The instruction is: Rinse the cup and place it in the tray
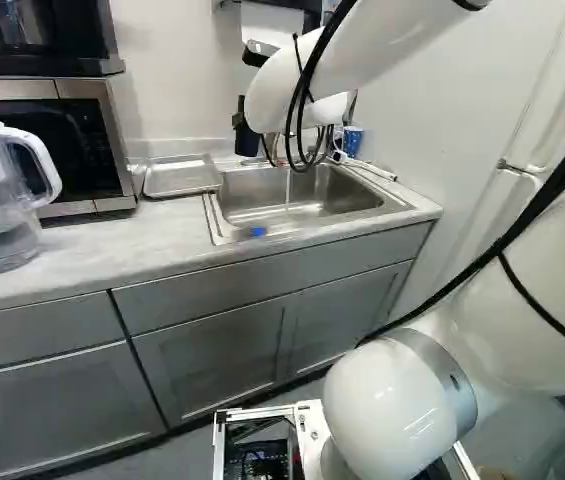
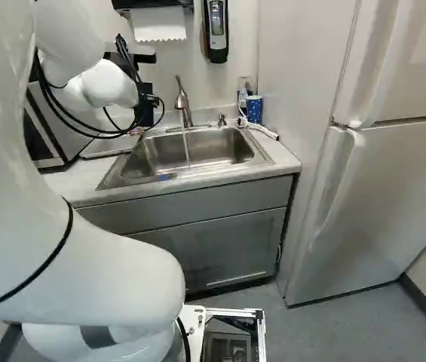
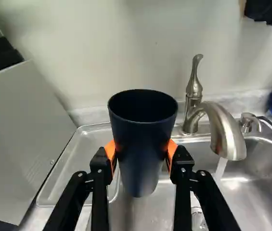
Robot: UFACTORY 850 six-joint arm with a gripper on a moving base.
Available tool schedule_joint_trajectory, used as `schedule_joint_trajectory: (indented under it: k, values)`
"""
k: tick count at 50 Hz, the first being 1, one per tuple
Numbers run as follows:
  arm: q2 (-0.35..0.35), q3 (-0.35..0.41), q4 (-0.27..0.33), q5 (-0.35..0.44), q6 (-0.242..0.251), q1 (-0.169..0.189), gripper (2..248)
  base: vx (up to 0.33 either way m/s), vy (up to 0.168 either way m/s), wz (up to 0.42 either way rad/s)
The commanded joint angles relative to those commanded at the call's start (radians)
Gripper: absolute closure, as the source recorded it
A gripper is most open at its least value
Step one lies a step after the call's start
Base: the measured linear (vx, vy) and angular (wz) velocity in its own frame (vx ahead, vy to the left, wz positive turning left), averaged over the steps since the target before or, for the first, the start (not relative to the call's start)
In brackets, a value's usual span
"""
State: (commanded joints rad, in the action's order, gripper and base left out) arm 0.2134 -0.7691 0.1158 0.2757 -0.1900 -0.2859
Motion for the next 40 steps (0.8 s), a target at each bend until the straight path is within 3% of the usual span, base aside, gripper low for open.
schedule_joint_trajectory:
  k: [16,40]
  values:
    - [0.000,0.000,0.000,0.000,0.168,0.000,129,0.000,0.000,0.000]
    - [-0.003,-0.003,0.000,0.000,0.168,-0.005,129,0.000,0.000,0.000]
